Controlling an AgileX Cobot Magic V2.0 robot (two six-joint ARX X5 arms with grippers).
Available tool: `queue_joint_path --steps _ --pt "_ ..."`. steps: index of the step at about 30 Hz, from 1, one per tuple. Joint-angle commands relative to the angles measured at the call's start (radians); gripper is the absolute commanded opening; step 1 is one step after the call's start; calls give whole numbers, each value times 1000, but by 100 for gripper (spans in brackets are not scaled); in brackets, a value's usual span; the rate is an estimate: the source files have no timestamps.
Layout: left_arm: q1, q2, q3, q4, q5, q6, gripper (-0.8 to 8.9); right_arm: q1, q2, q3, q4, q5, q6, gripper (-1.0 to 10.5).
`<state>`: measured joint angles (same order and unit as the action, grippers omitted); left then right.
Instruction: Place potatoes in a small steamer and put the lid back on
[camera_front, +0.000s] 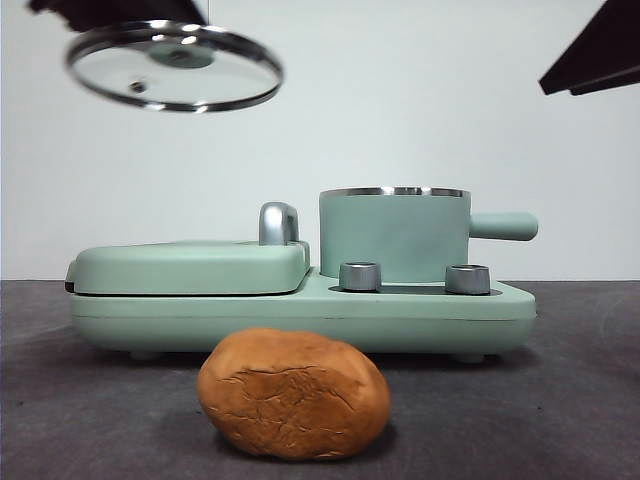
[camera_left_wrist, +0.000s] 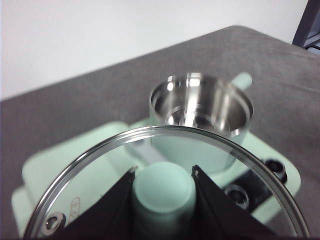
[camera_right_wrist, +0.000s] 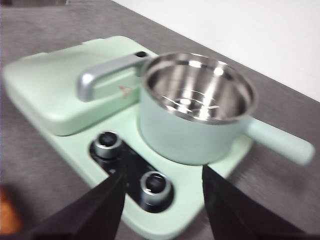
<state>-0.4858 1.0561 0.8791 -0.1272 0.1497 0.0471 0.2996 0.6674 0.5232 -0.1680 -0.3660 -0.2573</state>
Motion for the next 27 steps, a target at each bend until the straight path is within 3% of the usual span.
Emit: queue_joint_path --steps 1,7,16,27 --pt "7 -80 -51 -3 -10 -42 15 60 5 16 2 -5 -34 247" --pt "18 -193 -95 -139 -53 -43 14 216 64 16 -28 -4 -77 293" --pt "22 -241 -95 -159 -55 -52 15 447 301 39 -21 0 -91 354" --pt "22 -241 -95 -197 -54 -60 14 533 563 124 18 8 -92 381"
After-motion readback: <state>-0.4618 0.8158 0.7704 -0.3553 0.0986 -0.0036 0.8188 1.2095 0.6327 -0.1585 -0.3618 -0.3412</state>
